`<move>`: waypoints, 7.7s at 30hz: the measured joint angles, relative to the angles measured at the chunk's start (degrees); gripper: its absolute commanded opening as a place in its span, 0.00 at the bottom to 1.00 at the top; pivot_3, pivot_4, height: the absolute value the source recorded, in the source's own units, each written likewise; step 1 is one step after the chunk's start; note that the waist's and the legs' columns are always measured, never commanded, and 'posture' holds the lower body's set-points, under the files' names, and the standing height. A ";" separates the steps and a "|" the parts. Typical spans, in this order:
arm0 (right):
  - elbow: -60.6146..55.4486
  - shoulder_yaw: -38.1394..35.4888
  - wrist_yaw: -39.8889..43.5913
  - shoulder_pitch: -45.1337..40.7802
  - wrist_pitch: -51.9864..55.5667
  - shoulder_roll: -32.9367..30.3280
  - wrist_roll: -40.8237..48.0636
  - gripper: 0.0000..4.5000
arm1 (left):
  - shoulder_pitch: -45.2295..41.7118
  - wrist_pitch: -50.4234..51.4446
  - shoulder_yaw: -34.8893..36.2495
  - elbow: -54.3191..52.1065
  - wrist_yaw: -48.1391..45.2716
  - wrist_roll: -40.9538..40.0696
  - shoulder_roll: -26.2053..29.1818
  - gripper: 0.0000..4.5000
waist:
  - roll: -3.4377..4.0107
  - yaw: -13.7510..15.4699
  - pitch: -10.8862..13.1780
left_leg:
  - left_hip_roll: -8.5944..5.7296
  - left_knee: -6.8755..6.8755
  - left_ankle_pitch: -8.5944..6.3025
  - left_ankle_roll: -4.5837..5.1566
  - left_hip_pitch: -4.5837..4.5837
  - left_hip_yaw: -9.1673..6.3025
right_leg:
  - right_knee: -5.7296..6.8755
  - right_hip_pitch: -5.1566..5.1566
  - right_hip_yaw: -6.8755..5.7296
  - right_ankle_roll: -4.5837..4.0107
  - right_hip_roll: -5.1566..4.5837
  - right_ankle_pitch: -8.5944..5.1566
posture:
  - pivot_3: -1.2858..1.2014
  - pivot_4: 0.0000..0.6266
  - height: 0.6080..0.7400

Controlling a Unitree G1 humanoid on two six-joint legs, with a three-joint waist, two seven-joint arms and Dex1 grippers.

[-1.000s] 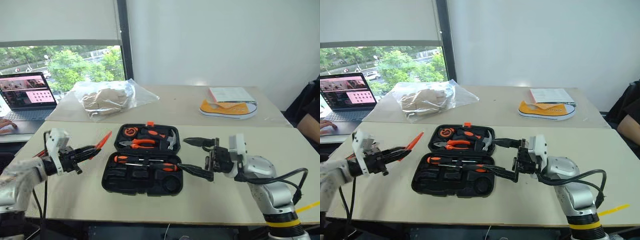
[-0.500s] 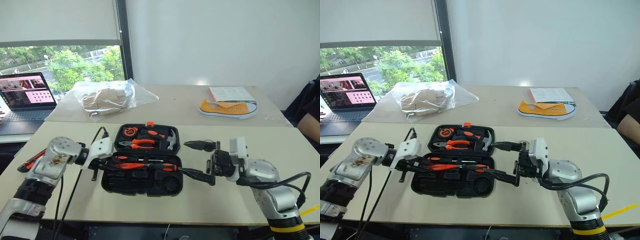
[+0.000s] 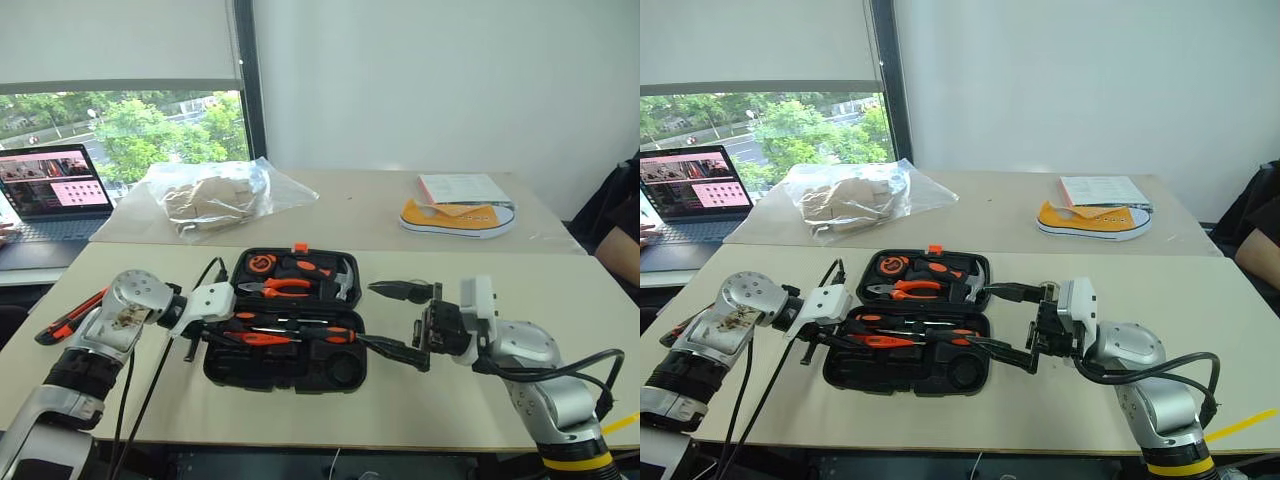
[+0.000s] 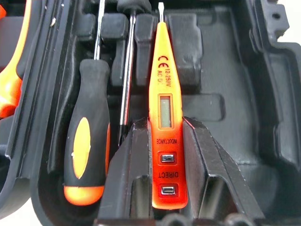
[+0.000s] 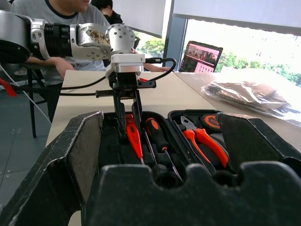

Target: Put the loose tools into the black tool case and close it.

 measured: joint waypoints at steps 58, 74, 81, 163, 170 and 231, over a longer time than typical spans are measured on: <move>1.14 0.33 -0.30 -0.41 -0.12 0.70 -0.18 1.00 | 4.67 2.75 4.56 -3.16 6.79 -4.42 -4.61 0.02 | -0.12 0.19 0.06 | 0.00 0.18 -0.03 0.05 -0.02 -0.04 | 0.08 0.04 0.00 0.06 -0.05 -0.02 | 0.52 0.24 1.00; 1.14 0.52 -0.73 -0.25 -0.38 1.26 -0.72 1.00 | 8.31 3.71 5.60 -6.90 7.89 -5.96 -4.46 0.02 | -0.12 0.23 0.06 | 0.00 0.22 -0.03 0.05 0.02 -0.04 | 0.13 0.07 0.01 0.06 -0.05 -0.02 | 0.52 0.24 1.00; 1.17 0.60 -0.70 -0.25 -0.38 1.46 -0.79 1.00 | 9.61 7.67 5.73 -9.79 10.00 -5.97 -4.03 0.02 | -0.11 0.22 0.05 | 0.01 0.24 -0.02 0.05 0.05 -0.04 | 0.16 0.11 0.05 0.06 -0.05 -0.02 | 0.52 0.24 1.00; 2.26 0.08 -5.87 3.62 -9.23 3.91 -3.12 1.00 | 1.75 15.24 34.71 45.15 38.03 -7.92 6.94 0.38 | -0.54 -0.51 -0.18 | 0.07 -0.05 0.09 -0.30 0.17 0.60 | 0.22 -0.02 -0.20 -0.16 -0.10 0.09 | 0.52 0.24 1.00; 2.04 -0.35 -4.40 4.62 -8.85 1.29 -2.29 1.00 | 10.74 11.31 36.29 18.09 16.85 -18.86 3.68 0.38 | -0.68 -0.13 -0.16 | 0.10 0.09 0.07 -0.28 0.02 0.52 | 0.16 -0.04 -0.27 -0.16 -0.12 0.09 | 0.52 0.24 1.00; -1.41 -3.38 1.61 12.64 -5.04 -7.21 -0.25 1.00 | 2.73 15.73 6.61 -17.45 1.14 -14.49 -4.27 0.59 | -0.31 0.65 -0.05 | -0.03 0.48 -0.10 0.29 0.01 -0.01 | 0.08 0.17 0.17 0.19 -0.07 0.06 | 0.52 0.24 1.00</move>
